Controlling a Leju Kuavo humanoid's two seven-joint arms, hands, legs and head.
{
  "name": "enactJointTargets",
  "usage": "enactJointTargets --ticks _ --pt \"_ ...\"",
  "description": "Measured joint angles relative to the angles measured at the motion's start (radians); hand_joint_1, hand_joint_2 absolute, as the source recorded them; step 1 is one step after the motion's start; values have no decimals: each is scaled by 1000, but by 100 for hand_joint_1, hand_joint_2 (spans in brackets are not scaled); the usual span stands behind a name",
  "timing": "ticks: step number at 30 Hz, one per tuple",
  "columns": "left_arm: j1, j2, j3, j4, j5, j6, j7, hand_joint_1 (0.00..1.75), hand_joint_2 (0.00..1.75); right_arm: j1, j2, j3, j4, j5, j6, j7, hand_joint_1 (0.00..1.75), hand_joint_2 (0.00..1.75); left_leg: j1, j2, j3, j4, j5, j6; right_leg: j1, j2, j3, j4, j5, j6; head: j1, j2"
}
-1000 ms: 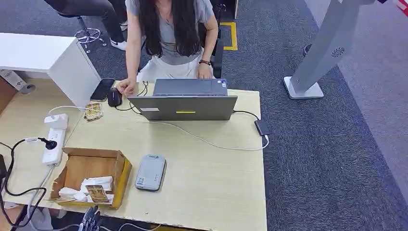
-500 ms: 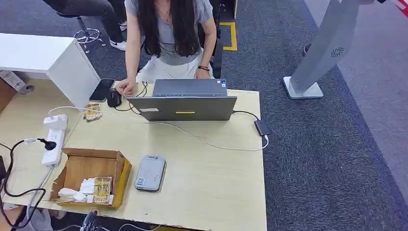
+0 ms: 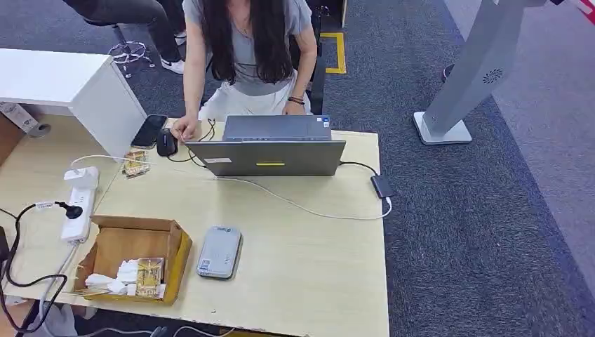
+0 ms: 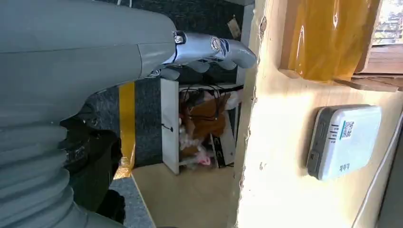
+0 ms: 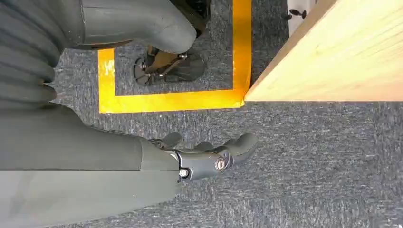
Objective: Pass the card to the sensor for recognition and then transmit it.
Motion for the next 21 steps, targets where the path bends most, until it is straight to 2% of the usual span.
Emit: enactJointTargets --ticks 12,21 --pt "0 0 -8 0 -2 2 -2 0 175 -1 0 -2 0 0 -3 0 0 175 0 0 0 0 0 0 0 0 0 0 0 0 0 0" --pt "14 0 -35 -33 -42 20 -62 0 175 -2 0 -15 0 -9 -8 2 0 175 0 0 0 0 0 0 0 0 0 0 0 0 0 0"
